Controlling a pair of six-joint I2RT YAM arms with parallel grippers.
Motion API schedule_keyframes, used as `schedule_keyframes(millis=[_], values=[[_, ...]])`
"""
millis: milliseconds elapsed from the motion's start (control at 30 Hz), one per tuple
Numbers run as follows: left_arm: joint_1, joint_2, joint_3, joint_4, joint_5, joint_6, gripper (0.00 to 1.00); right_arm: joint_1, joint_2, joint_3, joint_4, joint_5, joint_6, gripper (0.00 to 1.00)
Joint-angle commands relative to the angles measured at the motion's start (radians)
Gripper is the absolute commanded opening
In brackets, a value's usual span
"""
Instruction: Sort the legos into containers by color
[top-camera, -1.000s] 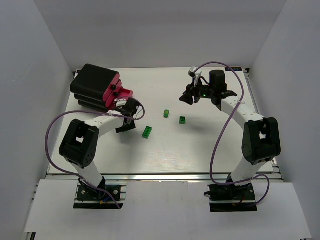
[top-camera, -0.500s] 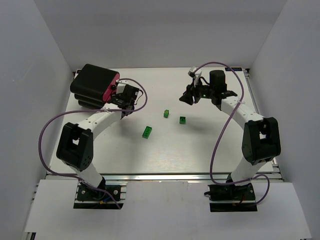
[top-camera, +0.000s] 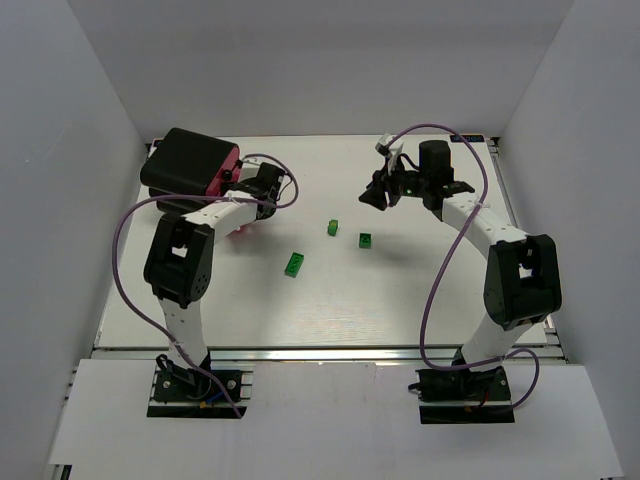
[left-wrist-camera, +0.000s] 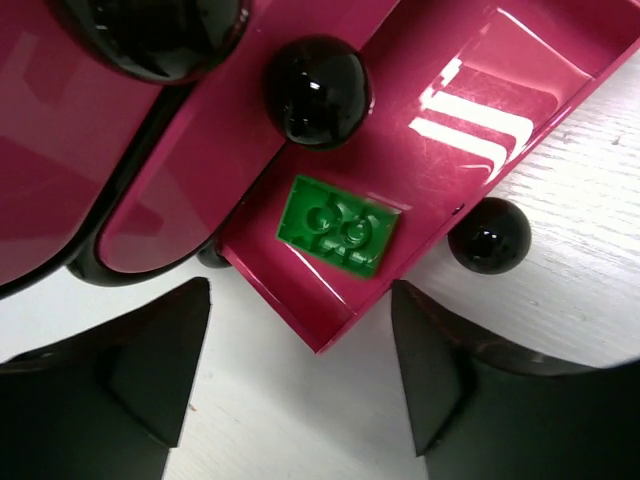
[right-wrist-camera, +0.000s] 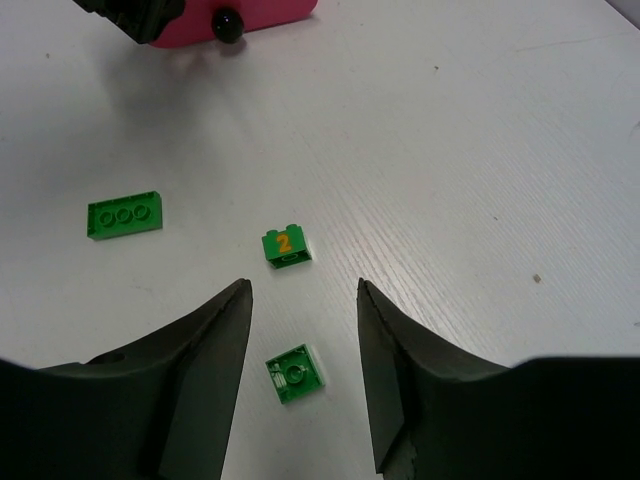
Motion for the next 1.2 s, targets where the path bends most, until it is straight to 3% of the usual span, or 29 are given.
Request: schedule_keyframes(millis=[0,200,300,333,367,400,433,467,533,567,667,1000,1100,1167], values=[[0.010,-0.040,0.039,-0.012,-0.037,-0.011,0.84,0.002,-0.040,0.006,0.004,-0.003,-0.032,0.52],[0.010,-0.103,0.072,-0.032,0.011,-0.024,0.88,0.016,0.004,0.040,-0.091,-0.009,-0.086,0.54],[-0.010,-0.176,0.075,-0.036,0.095,-0.028,0.70,0.058,0.088,0.133,-0.256,0.028,-0.148,0.54],[-0.010,-0.204,0.054,-0.029,0.124,-0.033,0.50,0.082,0.119,0.164,-0.305,0.075,-0.165,0.55],[-0.010,-0.268,0.034,-0.018,0.212,-0.040,0.42,0.103,0.177,0.227,-0.354,0.103,-0.185,0.56],[-0.010,-0.305,0.011,0.006,0.262,-0.072,0.38,0.113,0.196,0.249,-0.416,0.135,-0.193,0.59],[0.001,-0.343,-0.054,0.019,0.316,-0.089,0.37,0.127,0.214,0.262,-0.428,0.147,-0.202,0.70],[0.001,-0.427,-0.096,0.061,0.456,-0.099,0.40,0.142,0.239,0.269,-0.435,0.155,-0.242,0.76],[0.001,-0.515,-0.182,0.098,0.521,-0.148,0.60,0.156,0.247,0.257,-0.419,0.160,-0.285,0.89],[0.001,-0.556,-0.266,0.143,0.602,-0.149,0.74,0.159,0.257,0.247,-0.406,0.163,-0.309,0.89],[0.001,-0.701,-0.389,0.166,0.670,-0.194,0.85,0.179,0.298,0.247,-0.401,0.193,-0.394,0.89],[0.001,-1.026,-0.550,0.061,0.637,-0.317,0.88,0.249,0.450,0.377,-0.381,0.283,-0.417,0.89],[0.001,-1.086,-0.560,0.008,0.614,-0.338,0.88,0.265,0.483,0.414,-0.383,0.276,-0.416,0.83],[0.001,-1.124,-0.569,-0.033,0.600,-0.347,0.88,0.272,0.495,0.431,-0.383,0.273,-0.412,0.69]])
